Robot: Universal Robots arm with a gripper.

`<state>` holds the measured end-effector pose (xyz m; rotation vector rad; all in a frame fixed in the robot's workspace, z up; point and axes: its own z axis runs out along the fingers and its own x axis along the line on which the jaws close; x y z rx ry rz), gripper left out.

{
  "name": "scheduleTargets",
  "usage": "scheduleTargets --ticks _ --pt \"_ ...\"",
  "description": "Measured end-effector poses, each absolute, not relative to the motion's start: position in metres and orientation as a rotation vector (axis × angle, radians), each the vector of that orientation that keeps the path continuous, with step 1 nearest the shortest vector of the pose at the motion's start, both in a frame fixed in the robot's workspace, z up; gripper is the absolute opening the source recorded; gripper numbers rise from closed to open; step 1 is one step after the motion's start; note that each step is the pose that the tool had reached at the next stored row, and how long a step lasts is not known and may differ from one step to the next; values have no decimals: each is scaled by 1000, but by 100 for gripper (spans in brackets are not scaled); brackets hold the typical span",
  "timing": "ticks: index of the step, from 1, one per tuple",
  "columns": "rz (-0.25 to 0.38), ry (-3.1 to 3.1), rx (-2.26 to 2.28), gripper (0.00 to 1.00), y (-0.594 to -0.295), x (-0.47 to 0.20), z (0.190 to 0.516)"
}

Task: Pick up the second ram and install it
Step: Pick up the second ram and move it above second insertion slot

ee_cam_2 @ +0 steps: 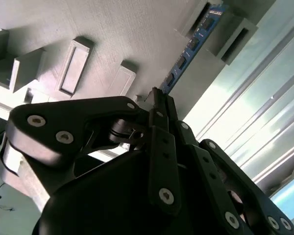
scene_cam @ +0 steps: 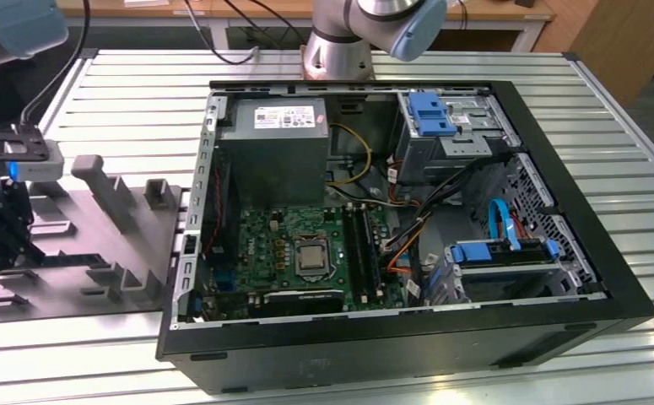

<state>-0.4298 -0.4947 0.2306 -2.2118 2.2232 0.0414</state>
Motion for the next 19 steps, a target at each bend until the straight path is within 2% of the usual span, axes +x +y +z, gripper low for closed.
scheduleTargets --ticks 19 --pt "35 2220 -2209 14 -493 -430 307"
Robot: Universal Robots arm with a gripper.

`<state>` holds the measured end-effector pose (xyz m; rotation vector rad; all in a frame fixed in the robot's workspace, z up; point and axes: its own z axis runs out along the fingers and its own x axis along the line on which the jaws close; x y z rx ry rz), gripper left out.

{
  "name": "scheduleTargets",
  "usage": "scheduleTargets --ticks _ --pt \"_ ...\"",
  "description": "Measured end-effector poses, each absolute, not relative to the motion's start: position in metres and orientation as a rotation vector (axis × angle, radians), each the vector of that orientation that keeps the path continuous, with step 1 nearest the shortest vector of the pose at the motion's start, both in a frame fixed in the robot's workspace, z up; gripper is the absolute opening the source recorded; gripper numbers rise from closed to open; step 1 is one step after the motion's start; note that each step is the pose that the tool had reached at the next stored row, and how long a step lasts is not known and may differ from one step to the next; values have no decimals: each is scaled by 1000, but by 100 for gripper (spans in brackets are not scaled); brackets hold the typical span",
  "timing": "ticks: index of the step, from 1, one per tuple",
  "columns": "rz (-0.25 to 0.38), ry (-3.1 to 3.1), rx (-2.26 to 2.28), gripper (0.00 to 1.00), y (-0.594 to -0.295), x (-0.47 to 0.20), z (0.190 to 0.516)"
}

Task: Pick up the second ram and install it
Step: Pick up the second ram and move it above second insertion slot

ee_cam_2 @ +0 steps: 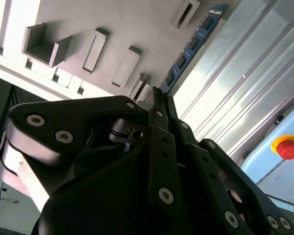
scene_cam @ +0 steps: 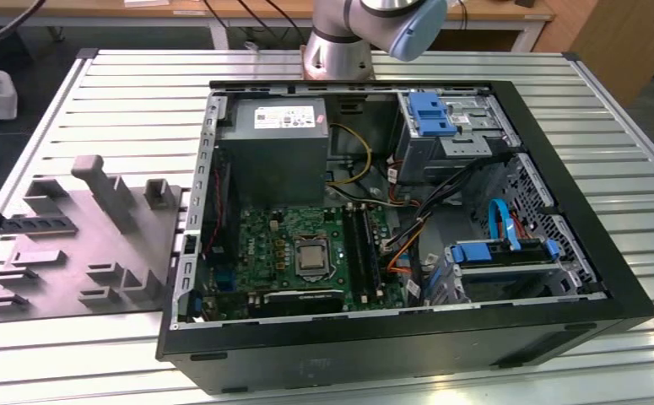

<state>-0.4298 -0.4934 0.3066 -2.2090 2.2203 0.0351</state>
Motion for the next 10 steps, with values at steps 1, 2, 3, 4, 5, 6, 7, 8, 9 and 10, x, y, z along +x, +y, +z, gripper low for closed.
scheduleTargets --ticks 1,2,3,4,5,6,7,8,9,10 --pt "34 2220 -2209 14 -493 -430 311" --pt "34 2220 -2209 14 -493 -430 314" --pt "33 2219 -2208 14 -493 -430 318" --pt "32 2219 -2208 14 -492 -430 322" --pt "31 2219 -2207 14 -492 -430 326" --pt "30 2218 -2207 14 -492 -430 329" --pt "29 2218 -2207 14 -491 -430 333" --pt "29 2217 -2206 14 -491 -430 336" --pt "28 2217 -2206 14 -491 -430 340" --pt "27 2217 -2206 14 -490 -430 343"
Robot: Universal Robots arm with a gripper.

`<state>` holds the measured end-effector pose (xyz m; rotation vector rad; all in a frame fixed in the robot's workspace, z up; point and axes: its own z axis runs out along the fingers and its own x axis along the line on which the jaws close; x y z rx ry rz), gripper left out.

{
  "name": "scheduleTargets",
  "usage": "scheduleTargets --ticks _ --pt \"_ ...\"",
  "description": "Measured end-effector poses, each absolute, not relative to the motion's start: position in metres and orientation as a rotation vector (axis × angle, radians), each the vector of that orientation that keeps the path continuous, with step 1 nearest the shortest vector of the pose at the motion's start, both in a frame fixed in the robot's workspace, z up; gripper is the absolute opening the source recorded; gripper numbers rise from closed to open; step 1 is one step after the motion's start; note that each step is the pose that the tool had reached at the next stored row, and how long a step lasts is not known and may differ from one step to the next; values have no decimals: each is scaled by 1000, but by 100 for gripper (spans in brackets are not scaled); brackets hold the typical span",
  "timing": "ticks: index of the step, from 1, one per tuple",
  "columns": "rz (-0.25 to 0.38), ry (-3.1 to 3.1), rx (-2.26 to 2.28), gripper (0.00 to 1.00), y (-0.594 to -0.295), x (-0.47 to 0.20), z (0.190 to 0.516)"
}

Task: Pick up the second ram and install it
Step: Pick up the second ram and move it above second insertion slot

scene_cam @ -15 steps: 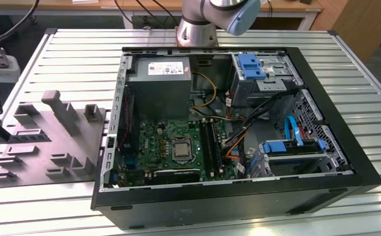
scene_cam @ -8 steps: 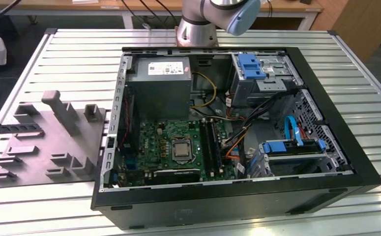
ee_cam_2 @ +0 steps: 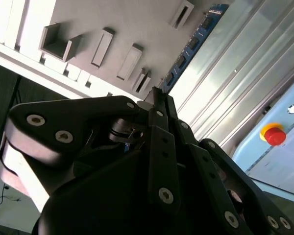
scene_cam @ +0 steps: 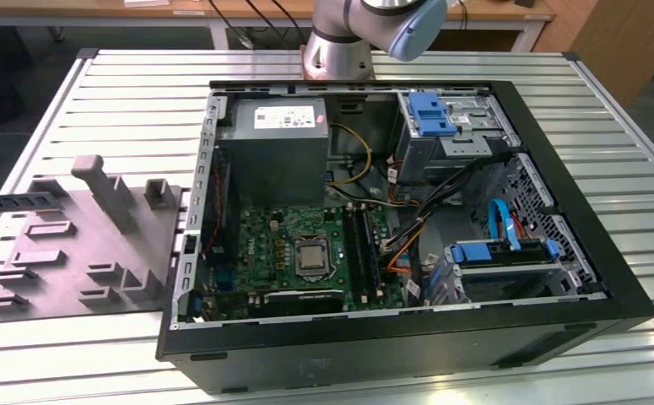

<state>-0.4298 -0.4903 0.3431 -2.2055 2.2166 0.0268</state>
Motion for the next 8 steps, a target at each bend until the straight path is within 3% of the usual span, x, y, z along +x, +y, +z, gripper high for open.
scheduleTargets --ticks 8 --pt "20 2213 -2202 14 -487 -430 370"
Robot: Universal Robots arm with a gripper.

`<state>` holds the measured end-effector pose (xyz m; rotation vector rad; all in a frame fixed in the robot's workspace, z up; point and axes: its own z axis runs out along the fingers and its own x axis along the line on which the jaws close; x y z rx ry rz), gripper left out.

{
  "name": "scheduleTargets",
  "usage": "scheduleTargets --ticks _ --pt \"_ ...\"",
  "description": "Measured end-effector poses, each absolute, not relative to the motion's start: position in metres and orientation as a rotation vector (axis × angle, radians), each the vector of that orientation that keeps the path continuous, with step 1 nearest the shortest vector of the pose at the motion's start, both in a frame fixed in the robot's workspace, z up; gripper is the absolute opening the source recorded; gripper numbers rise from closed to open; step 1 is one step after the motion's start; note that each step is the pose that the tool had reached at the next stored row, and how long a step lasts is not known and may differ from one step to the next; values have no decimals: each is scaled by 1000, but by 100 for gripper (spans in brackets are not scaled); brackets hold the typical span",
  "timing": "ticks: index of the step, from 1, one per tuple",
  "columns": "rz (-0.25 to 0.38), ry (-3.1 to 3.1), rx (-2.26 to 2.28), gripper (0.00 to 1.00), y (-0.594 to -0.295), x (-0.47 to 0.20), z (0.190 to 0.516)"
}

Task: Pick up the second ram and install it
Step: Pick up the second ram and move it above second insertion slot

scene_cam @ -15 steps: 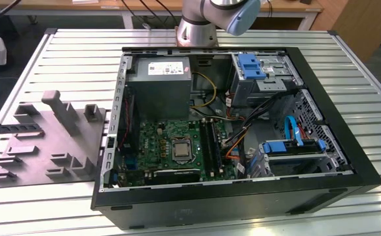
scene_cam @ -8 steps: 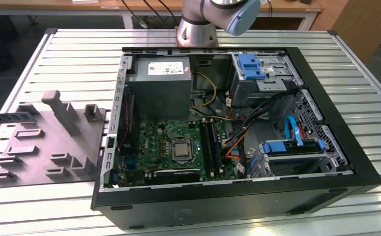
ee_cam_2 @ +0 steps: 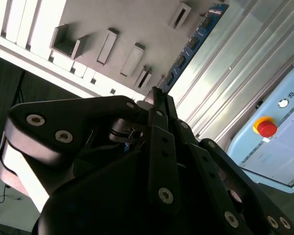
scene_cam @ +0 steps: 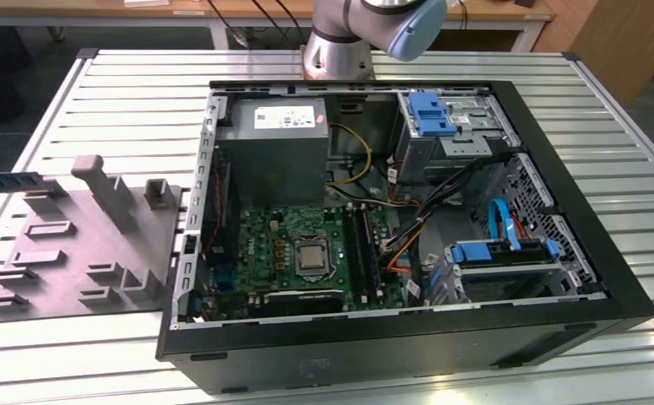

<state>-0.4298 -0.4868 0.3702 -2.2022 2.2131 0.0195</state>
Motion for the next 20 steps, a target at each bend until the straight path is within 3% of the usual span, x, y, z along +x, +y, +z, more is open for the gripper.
scheduleTargets --ticks 20 --pt "4 2206 -2195 14 -482 -430 405"
